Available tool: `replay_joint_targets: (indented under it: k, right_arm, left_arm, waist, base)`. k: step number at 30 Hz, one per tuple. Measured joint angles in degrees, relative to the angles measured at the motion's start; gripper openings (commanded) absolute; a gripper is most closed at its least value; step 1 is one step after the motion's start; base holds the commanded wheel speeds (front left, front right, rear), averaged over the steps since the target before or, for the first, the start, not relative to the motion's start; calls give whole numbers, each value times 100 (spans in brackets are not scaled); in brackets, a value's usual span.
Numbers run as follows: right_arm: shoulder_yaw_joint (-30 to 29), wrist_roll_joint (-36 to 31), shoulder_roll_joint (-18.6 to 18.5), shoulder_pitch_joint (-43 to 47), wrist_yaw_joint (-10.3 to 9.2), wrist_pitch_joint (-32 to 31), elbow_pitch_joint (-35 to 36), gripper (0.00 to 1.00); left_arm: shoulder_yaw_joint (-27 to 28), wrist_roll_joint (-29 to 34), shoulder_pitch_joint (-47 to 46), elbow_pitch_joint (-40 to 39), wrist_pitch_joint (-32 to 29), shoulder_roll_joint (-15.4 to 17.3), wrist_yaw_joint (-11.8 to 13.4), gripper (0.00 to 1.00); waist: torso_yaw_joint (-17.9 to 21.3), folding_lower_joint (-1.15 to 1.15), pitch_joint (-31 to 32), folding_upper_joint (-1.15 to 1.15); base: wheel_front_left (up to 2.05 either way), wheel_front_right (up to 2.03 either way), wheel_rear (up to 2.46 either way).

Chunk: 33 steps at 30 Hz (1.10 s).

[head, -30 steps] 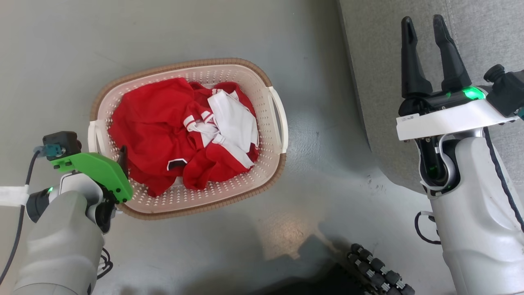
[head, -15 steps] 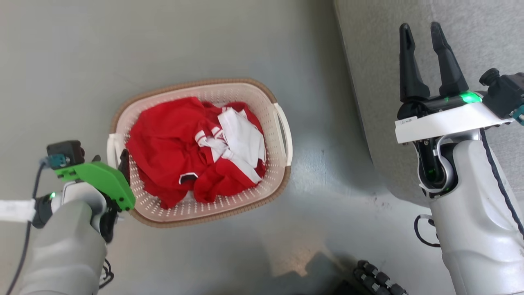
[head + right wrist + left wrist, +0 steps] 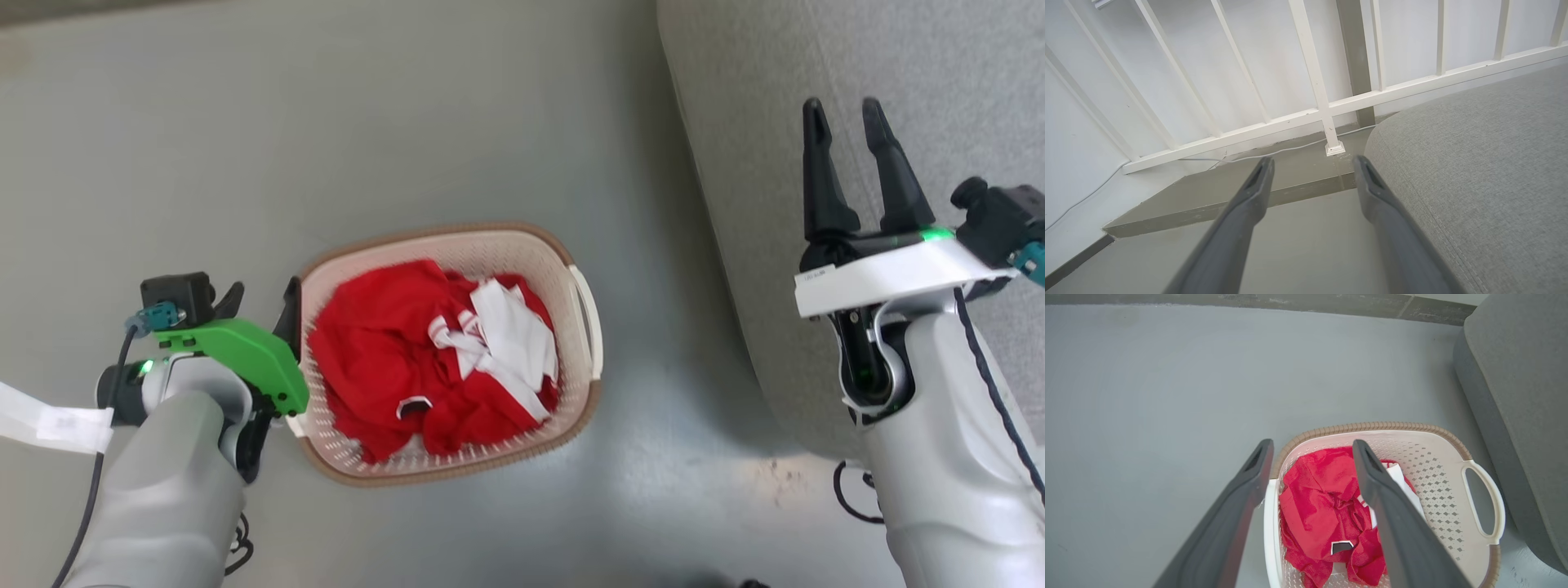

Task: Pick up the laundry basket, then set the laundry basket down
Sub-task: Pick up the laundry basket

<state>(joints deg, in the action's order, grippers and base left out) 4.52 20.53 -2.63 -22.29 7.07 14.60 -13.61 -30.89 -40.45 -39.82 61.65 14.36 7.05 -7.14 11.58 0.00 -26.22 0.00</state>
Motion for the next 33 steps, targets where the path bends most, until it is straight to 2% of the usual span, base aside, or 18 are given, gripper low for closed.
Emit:
replay_joint_targets:
  k: [5, 16, 33]
  right_arm:
    - [-41, -91, -1, 161, 0, 0, -68, 100]
    - [-96, -277, -112, 610, 0, -1, -190, 100]
    - [-114, -296, -162, 1282, 0, -1, -272, 100]
  left_arm:
    - [33, 11, 151, -327, 8, -10, 0, 100]
    - [695, 421, 689, -1758, 5, 102, 19, 100]
    - [1480, 1203, 2183, -3484, 7, 99, 372, 100]
  waist:
    - [-123, 0, 376, 0]
    - [-437, 0, 1221, 0]
    - [-867, 0, 2355, 0]
  base:
    - [0, 0, 0]
    - [0, 0, 0]
    - [0, 0, 0]
